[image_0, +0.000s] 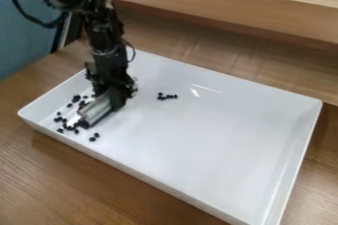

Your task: Sweep into pile

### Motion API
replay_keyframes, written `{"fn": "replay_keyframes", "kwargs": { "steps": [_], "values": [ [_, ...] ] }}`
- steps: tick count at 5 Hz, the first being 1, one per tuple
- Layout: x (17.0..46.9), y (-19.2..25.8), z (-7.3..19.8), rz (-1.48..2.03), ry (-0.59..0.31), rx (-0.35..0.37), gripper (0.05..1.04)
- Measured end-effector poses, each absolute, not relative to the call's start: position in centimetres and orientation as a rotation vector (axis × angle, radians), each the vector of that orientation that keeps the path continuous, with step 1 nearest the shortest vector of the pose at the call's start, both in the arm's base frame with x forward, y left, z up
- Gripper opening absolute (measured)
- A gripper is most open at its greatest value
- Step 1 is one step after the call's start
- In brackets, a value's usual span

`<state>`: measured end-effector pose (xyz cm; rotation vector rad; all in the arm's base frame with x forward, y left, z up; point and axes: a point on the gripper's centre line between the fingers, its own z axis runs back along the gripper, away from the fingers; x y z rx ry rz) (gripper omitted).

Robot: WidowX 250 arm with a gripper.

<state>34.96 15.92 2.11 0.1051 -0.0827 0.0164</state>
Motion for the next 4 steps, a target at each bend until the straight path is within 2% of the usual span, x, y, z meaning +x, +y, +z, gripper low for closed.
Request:
{"fn": "replay_keyframes", "kwargs": {
  "steps": [1,3,4],
  "values": [
    [34.7,15.9,2.0,0.021,-0.081,0.069,0.45],
    [33.7,15.4,2.9,0.111,-0.085,-0.107,0.969],
    [33.5,14.8,3.8,0.123,-0.076,-0.139,1.001]
  ]
}}
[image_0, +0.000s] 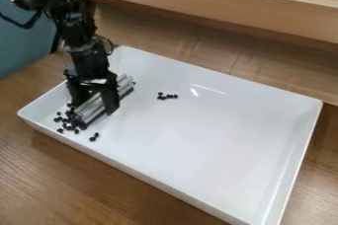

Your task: Sweep into pile

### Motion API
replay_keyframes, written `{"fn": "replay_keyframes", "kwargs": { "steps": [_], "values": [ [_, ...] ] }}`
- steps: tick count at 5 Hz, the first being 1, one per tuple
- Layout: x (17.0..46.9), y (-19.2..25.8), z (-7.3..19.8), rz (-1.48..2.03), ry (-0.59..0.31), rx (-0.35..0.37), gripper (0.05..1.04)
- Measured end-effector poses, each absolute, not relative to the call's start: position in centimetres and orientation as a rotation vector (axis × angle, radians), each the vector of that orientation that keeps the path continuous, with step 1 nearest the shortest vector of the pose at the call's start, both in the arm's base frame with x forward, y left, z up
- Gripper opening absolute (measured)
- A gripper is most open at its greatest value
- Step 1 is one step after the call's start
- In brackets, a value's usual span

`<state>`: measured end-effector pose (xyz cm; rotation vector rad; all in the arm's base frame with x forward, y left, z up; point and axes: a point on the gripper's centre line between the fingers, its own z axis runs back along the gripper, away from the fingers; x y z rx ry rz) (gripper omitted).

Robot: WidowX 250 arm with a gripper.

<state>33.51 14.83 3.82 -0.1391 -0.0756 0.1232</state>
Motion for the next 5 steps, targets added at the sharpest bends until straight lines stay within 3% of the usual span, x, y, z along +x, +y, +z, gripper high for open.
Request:
{"fn": "replay_keyframes", "kwargs": {
  "steps": [3,5],
  "values": [
    [35.3,12.9,10.2,0.08,-0.175,-0.102,1.001],
    [36.8,7.4,11.5,-0.081,-0.178,-0.095,1.001]
  ]
}}
